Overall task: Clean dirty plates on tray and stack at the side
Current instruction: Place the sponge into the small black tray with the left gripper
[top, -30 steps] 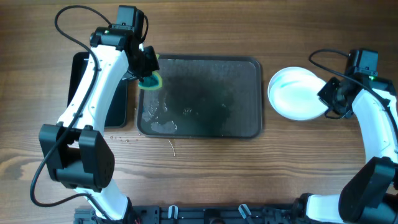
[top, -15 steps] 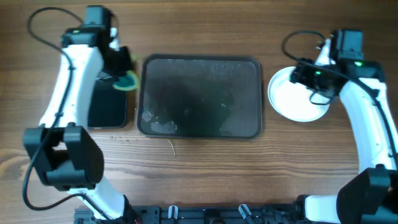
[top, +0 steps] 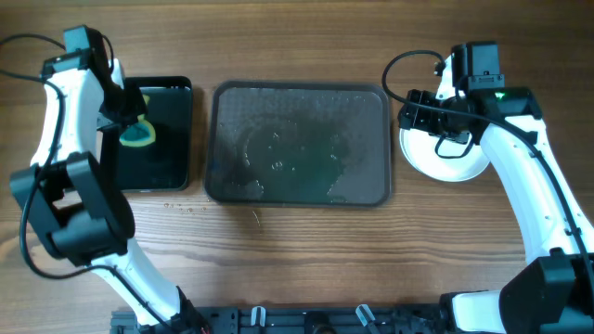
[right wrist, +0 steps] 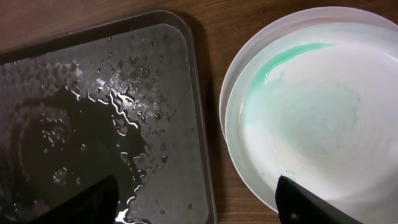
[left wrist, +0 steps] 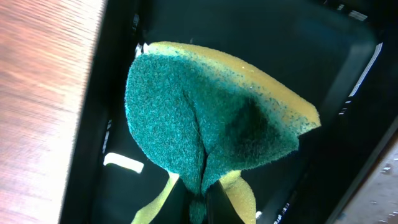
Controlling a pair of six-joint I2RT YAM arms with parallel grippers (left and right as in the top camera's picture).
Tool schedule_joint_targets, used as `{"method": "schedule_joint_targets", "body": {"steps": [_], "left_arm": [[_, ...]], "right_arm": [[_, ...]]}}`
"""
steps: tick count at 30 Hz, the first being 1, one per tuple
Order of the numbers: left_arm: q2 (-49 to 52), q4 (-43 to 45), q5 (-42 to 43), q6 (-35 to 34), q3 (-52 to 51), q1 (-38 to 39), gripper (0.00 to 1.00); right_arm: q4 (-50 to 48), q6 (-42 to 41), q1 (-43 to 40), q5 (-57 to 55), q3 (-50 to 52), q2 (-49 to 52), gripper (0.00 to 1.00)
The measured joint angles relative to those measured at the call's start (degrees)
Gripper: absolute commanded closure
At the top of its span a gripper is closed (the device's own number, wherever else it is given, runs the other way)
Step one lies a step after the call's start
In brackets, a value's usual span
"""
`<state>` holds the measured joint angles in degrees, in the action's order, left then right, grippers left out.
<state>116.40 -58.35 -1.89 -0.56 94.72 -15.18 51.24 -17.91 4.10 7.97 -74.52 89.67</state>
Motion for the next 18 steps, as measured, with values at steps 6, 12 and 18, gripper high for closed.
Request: {"method": "schedule_joint_targets", "body": {"steps": [6,12,18], "left_arm": [[2.1,1.7,0.0,1.9,0.0,0.0,0.0],[2.2,1.1,0.0,2.0,0.0,0.0,0.0],[-0.9,-4.2,-0.2,1.7,0.2,0.7,0.0]], "right_arm": [[0.6,0.0,0.0,0.0,0.0,0.0,0.18],[1.3,0.0,0.0,-0.1,-0.1,0.0,0.18],[6.0,-0.9,-0.1,-3.2,-2.6,-1.4,0.09]]}}
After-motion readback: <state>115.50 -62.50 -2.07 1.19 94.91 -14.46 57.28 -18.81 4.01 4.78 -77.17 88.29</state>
